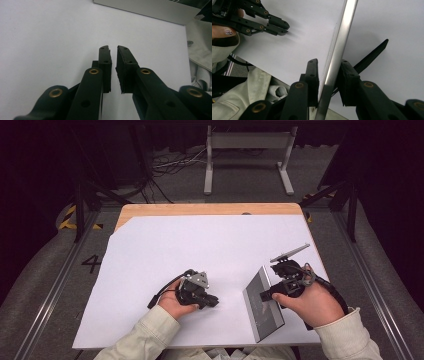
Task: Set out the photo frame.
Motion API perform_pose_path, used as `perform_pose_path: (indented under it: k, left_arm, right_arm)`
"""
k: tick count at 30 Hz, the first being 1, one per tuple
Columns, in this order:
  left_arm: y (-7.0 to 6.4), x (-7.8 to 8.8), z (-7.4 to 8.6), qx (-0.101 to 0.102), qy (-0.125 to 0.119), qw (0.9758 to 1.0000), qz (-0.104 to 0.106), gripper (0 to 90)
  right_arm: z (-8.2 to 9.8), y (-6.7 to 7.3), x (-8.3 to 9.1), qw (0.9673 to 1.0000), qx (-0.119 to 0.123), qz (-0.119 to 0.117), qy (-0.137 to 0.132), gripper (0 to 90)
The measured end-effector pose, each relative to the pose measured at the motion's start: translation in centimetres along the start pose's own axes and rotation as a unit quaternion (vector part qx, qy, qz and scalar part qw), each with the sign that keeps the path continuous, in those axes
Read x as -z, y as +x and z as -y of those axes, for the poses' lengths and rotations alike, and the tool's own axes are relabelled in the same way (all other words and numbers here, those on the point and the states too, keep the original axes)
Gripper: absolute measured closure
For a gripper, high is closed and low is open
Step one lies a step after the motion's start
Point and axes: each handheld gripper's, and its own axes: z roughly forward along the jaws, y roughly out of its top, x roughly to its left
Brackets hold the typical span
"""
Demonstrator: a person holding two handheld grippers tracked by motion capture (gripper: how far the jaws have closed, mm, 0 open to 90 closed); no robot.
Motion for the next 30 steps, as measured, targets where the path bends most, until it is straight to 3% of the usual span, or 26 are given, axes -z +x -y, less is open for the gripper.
perform_pose_path:
  k: [10, 14, 30]
  left_arm:
    - [-0.1, 0.1, -0.1, -0.004, -0.002, 1.0, -0.003, 82.8]
    - [-0.3, -0.1, -0.1, -0.01, 0.005, 0.9999, -0.004, 83.2]
    - [-0.1, 0.7, 0.3, -0.003, -0.008, 0.9999, -0.014, 82.9]
  right_arm:
    - [-0.1, 0.3, 0.0, 0.9999, 0.002, 0.011, -0.003, 75.5]
    - [-0.2, 0.3, 0.2, 0.9995, -0.001, 0.029, -0.011, 82.9]
    - [-1.1, -0.3, 1.2, 0.9987, 0.037, 0.031, -0.016, 83.7]
